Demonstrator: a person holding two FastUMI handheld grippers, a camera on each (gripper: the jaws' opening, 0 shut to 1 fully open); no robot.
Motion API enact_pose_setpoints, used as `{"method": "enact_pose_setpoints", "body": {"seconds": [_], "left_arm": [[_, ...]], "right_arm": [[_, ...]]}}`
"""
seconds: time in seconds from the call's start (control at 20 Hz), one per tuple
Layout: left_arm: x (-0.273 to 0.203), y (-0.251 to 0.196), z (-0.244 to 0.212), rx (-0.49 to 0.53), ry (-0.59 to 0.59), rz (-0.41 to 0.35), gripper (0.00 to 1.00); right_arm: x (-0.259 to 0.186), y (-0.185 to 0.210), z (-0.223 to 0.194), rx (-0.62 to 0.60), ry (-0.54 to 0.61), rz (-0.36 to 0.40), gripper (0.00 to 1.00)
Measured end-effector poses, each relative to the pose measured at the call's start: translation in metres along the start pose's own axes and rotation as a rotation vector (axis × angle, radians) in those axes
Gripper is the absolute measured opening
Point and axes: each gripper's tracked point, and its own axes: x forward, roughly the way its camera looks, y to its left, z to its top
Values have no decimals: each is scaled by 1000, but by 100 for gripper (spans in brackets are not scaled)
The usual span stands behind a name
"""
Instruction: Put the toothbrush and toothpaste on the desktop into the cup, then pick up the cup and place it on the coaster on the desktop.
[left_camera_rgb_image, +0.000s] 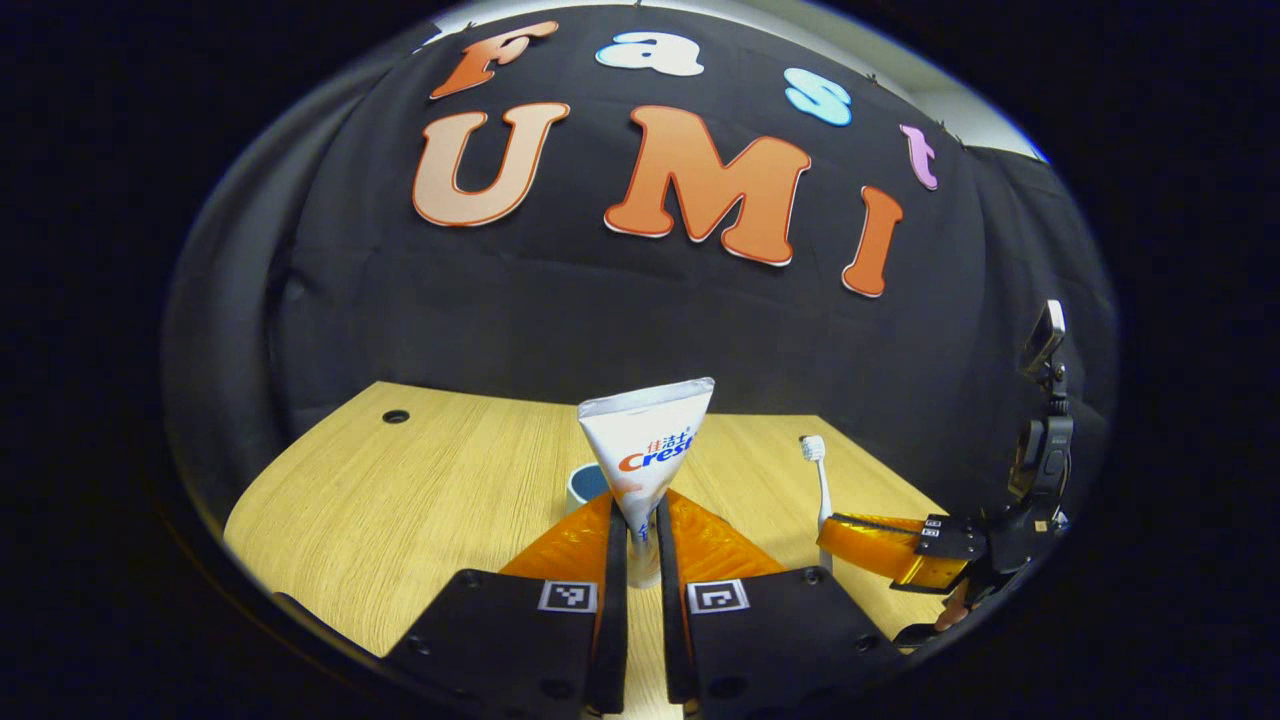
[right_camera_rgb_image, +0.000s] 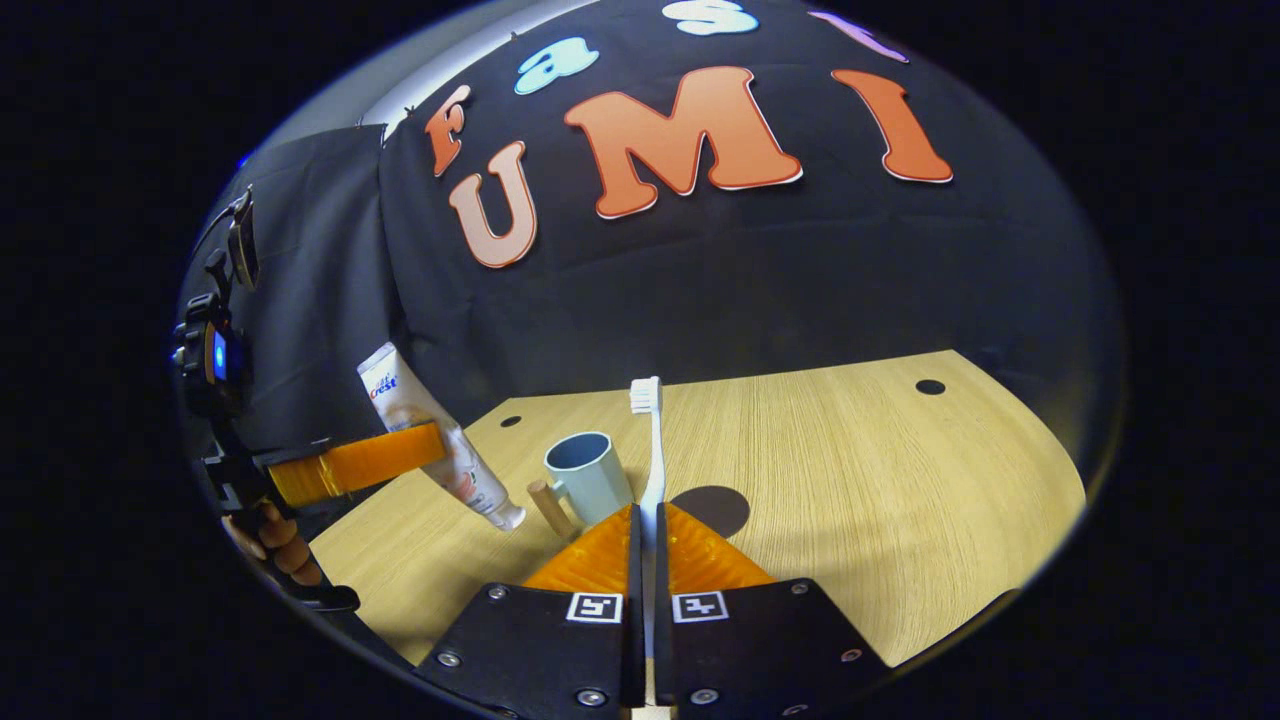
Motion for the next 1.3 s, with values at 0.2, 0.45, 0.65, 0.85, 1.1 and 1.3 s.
{"method": "enact_pose_setpoints", "body": {"seconds": [0.2,0.45,0.65,0.85,1.1,1.3], "left_arm": [[15,-1,19,16,-65,-4,19],[36,2,43,45,-141,1,19],[56,9,49,58,-172,11,19],[80,16,45,45,-179,9,19],[107,31,28,20,-149,25,19],[124,41,6,-1,-95,35,19]], "right_arm": [[5,-7,6,-35,-39,-12,4],[9,-10,16,-45,-89,-6,4],[18,-8,25,-39,-126,9,4],[25,-11,29,-42,-141,8,4],[31,-15,37,-46,-174,2,4],[37,-11,47,-47,-215,10,4]]}}
